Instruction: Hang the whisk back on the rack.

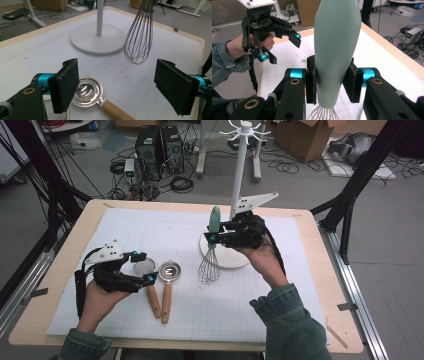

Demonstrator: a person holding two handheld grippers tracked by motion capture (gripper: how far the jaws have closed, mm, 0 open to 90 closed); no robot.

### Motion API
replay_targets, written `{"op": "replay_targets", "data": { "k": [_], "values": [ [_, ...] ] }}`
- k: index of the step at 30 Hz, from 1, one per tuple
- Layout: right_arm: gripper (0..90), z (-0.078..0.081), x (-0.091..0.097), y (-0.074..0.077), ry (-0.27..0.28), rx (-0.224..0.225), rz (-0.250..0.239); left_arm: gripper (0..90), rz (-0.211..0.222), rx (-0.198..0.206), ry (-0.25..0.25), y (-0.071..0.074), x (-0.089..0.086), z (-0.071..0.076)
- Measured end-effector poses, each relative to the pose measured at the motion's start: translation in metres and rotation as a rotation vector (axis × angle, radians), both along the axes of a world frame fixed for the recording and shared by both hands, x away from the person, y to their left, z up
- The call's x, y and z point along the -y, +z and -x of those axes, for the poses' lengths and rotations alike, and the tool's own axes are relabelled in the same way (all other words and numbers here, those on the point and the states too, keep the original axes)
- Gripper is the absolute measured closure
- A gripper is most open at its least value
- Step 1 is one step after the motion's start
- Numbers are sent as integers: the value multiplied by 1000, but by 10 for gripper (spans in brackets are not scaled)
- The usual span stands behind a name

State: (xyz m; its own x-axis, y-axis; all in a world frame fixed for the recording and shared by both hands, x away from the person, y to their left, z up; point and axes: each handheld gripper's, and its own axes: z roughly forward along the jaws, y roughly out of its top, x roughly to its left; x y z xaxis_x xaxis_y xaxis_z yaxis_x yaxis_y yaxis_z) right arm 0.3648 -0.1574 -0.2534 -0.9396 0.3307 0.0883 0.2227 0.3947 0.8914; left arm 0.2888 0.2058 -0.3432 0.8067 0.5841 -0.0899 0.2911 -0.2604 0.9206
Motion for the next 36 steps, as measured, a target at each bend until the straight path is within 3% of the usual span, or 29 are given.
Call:
{"op": "replay_targets", "data": {
  "k": [9, 20, 27, 36],
  "values": [
    [671, -8, 3, 7, -21, -9, 21, 142, -11, -14, 44, -13, -13, 2],
    [671, -21, 0, 22, -30, 4, 29, 86, -37, -29, 89, -19, -24, 1],
    [671, -26, 0, 36, -47, 18, 23, 74, -36, -36, 102, -20, -28, 0],
    [671, -34, 5, 58, -75, 41, 15, 63, -66, -41, 129, -23, -31, -2]
  ]
}}
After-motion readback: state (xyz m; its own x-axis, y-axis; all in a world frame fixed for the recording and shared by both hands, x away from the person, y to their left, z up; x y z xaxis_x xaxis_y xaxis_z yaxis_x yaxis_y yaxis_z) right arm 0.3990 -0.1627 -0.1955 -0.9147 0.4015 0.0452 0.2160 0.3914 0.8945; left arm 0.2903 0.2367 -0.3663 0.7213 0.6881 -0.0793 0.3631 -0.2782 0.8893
